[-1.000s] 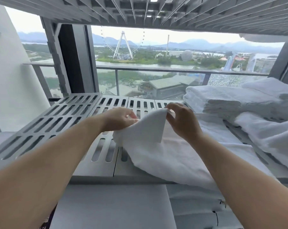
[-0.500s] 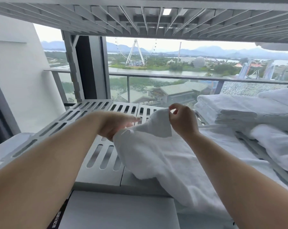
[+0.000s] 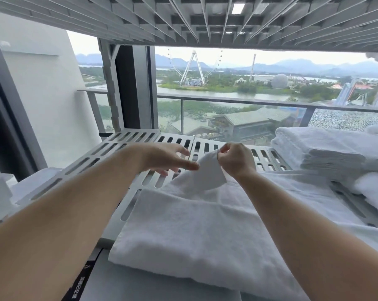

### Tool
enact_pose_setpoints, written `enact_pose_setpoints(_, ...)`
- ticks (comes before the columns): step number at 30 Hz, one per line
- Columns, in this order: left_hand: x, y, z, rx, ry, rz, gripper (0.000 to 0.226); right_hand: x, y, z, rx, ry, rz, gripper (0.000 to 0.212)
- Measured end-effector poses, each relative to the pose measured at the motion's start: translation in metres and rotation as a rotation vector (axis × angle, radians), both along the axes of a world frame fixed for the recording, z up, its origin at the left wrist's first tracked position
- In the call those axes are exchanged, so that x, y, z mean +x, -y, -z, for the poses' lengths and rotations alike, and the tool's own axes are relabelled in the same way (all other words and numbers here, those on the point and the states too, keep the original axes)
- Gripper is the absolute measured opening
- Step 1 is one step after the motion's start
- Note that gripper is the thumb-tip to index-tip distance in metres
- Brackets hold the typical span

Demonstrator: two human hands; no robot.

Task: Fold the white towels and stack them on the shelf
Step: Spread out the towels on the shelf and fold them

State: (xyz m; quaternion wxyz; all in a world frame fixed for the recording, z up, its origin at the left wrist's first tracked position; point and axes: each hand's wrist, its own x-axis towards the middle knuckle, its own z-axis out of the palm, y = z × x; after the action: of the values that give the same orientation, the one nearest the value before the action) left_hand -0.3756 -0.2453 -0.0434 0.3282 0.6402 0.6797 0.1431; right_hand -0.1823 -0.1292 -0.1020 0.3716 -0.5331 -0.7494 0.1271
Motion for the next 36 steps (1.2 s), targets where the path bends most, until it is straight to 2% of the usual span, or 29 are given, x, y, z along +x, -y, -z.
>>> enact_pose_setpoints(2, 0.006, -0.007, 0.007, 0.044, -0.133, 0.07, 0.101, -0.002, -0.004, -0.001, -0.001, 0.014, -0.03, 0.018)
enact_pose_setpoints(5, 0.016, -0.021, 0.02, 0.163, -0.328, 0.146, 0.113, -0.002, -0.012, -0.002, -0.058, 0.108, -0.088, 0.034)
enact_pose_setpoints(9, 0.015, -0.036, 0.033, 0.18, -0.377, 0.137, 0.125, -0.001, -0.019, 0.002, -0.135, 0.18, -0.089, 0.064)
enact_pose_setpoints(11, 0.019, -0.038, 0.042, 0.151, -0.408, 0.131, 0.132, -0.003, -0.021, 0.007, -0.153, 0.184, -0.065, 0.067)
enact_pose_setpoints(12, 0.022, -0.039, 0.047, 0.153, -0.471, 0.124, 0.133, -0.005, -0.022, 0.01, -0.158, 0.182, -0.052, 0.061)
enact_pose_setpoints(14, 0.027, -0.042, 0.054, 0.194, -0.624, 0.053, 0.121, -0.009, -0.023, 0.014, -0.169, 0.161, -0.026, 0.04)
enact_pose_setpoints(16, 0.026, -0.046, 0.054, 0.281, -0.71, -0.067, 0.083, -0.012, -0.023, 0.017, -0.18, 0.141, -0.035, 0.022)
enact_pose_setpoints(18, 0.02, -0.047, 0.052, 0.349, -0.695, -0.175, 0.037, -0.011, -0.022, 0.019, -0.182, 0.151, -0.069, 0.015)
enact_pose_setpoints(19, 0.014, -0.047, 0.052, 0.355, -0.673, -0.229, 0.021, -0.011, -0.02, 0.02, -0.186, 0.157, -0.089, 0.014)
enact_pose_setpoints(20, 0.009, -0.047, 0.055, 0.347, -0.65, -0.279, 0.015, -0.01, -0.018, 0.021, -0.193, 0.157, -0.11, 0.014)
enact_pose_setpoints(25, -0.018, -0.051, 0.074, 0.262, -0.578, -0.469, 0.031, -0.004, -0.006, 0.023, -0.142, 0.163, -0.133, 0.02)
enact_pose_setpoints(28, -0.025, -0.052, 0.08, 0.347, -0.581, -0.502, 0.05, 0.001, 0.003, 0.028, -0.137, 0.214, -0.117, 0.018)
enact_pose_setpoints(31, -0.022, -0.053, 0.082, 0.545, -0.638, -0.441, 0.038, 0.005, 0.012, 0.035, -0.135, 0.309, -0.097, 0.019)
enact_pose_setpoints(33, -0.018, -0.052, 0.084, 0.586, -0.668, -0.379, 0.03, 0.008, 0.016, 0.038, -0.136, 0.333, -0.093, 0.02)
enact_pose_setpoints(36, -0.013, -0.052, 0.088, 0.574, -0.664, -0.284, 0.045, 0.015, 0.02, 0.04, -0.133, 0.357, -0.081, 0.023)
